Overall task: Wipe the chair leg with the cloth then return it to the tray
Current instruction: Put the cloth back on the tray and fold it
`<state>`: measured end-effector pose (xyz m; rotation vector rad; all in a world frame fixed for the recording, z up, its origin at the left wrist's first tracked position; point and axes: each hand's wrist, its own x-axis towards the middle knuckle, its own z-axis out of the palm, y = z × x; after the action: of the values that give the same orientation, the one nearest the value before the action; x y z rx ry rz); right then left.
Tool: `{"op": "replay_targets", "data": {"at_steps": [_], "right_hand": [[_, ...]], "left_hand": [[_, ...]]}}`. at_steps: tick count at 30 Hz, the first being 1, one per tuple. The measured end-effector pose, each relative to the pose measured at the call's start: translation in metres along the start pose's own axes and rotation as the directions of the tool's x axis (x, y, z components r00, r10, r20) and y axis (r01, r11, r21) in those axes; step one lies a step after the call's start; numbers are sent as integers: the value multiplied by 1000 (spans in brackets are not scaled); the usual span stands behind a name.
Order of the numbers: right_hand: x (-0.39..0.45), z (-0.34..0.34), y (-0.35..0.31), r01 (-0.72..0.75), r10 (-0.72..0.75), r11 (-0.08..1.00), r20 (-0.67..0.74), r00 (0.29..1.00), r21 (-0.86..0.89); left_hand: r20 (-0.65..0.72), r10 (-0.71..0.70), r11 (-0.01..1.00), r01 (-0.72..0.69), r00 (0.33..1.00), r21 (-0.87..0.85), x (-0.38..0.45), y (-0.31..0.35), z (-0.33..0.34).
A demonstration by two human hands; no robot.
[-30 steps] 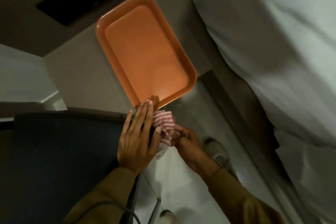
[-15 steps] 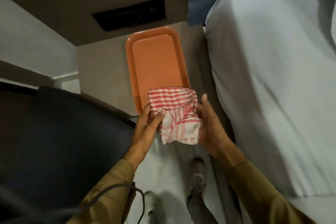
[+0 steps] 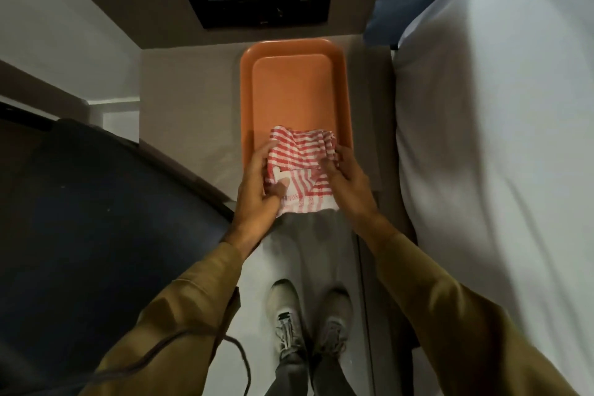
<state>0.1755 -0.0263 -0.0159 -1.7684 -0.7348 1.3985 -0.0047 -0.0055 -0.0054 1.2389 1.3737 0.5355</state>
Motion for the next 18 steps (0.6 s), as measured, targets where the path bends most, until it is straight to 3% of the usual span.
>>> {"op": "replay_targets", "data": {"at_steps": [4,7,11,15,18], "right_hand": [[16,11,-4,-57,61,998,-116,991,37],[22,4,-5,-64,68,993,-38,997,96],[20,-16,-11,6,-30,983,128,991,183],[27,-13,-15,-78,50,970,125,991,231],[29,-6,-23,-19,6,991,91,996,136]], "left_hand": [[-76,-4,1000,4,997,-4,9,0,8],[-144,76,997,-72,987,30,8,7,6],[-183,229,971,-213,956,107,9,17,-2],[-129,312,934,-279,941,223,8,27,-2],[-95,405,877,-358,909,320,5,26,3]]}}
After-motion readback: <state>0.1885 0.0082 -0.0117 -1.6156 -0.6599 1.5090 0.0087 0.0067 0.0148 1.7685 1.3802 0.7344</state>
